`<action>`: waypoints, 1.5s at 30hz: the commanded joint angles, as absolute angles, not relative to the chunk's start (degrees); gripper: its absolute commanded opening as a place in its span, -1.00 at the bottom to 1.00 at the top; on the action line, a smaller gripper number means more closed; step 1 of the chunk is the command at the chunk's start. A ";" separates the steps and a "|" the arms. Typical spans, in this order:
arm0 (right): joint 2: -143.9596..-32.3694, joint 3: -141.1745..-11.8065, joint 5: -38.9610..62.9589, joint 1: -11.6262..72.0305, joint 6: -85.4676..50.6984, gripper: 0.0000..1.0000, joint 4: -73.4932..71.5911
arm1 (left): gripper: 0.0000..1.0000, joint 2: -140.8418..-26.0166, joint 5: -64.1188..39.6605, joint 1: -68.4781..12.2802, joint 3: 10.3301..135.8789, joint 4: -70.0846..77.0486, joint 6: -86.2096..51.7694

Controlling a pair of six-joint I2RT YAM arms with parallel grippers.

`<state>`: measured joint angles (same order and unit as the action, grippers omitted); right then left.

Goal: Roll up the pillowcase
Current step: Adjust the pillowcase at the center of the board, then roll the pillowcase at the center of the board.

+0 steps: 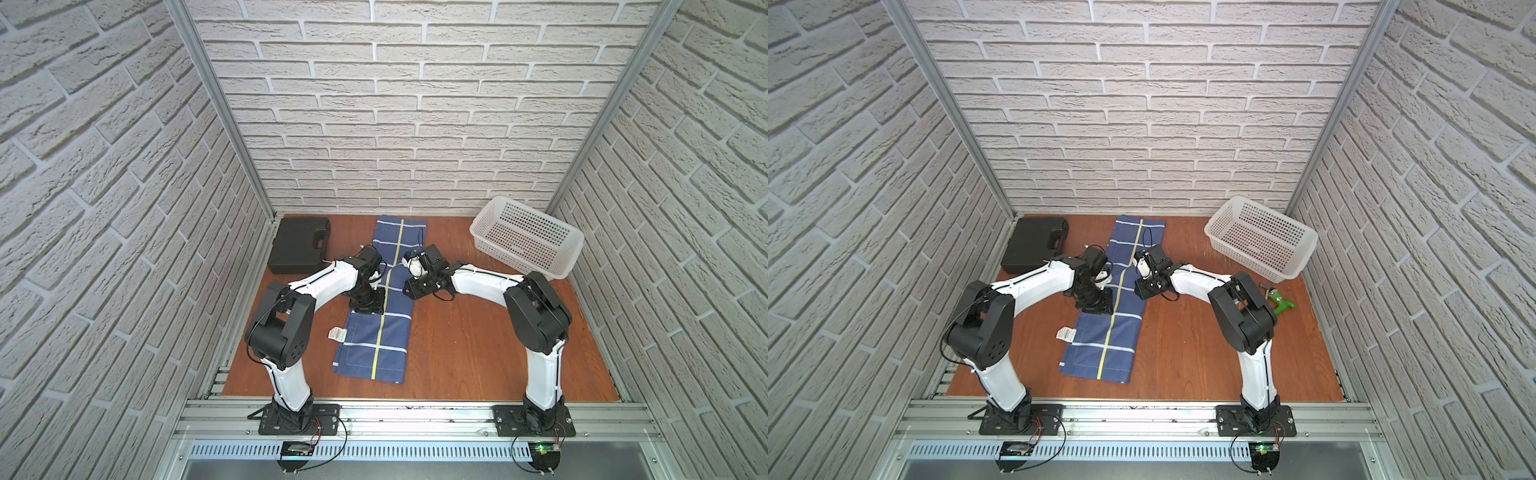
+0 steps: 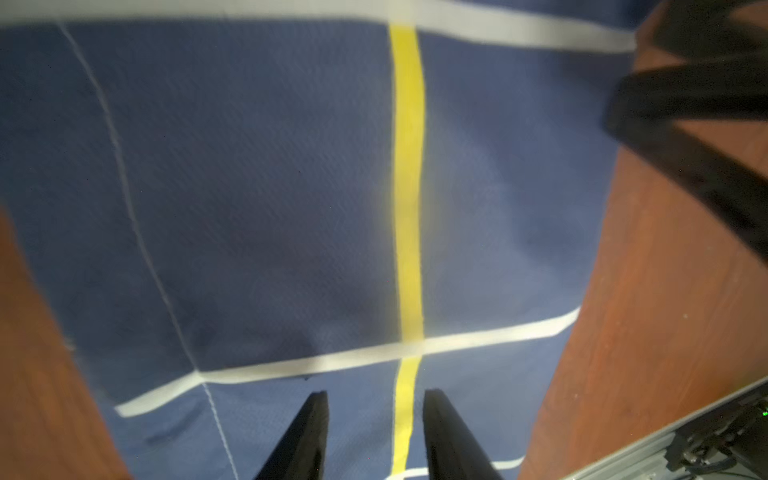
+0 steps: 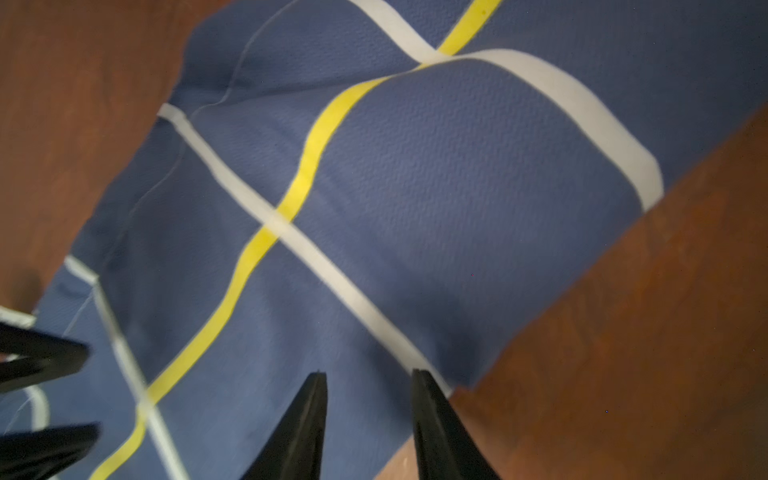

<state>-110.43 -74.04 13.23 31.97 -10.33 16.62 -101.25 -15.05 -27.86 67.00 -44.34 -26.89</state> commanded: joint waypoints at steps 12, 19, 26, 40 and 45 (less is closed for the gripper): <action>-85.08 -52.59 10.57 53.19 1.00 0.25 11.87 | -0.16 -98.73 -13.00 -19.15 60.77 -44.04 -19.54; -93.40 -57.56 1.91 68.30 6.38 0.35 10.05 | -0.14 -98.23 -9.20 -17.51 63.11 -46.98 -15.70; -102.54 -63.16 -5.02 72.53 9.48 0.37 11.93 | -0.09 -96.98 -7.72 -16.87 66.54 -49.98 -15.37; -112.94 -71.36 -12.10 75.50 7.79 0.24 18.11 | -0.03 -96.43 -9.66 -16.50 68.53 -52.35 -16.10; -117.50 -72.65 -12.31 75.36 7.42 0.16 19.79 | 0.04 -93.88 -7.31 -16.30 67.67 -52.57 -15.98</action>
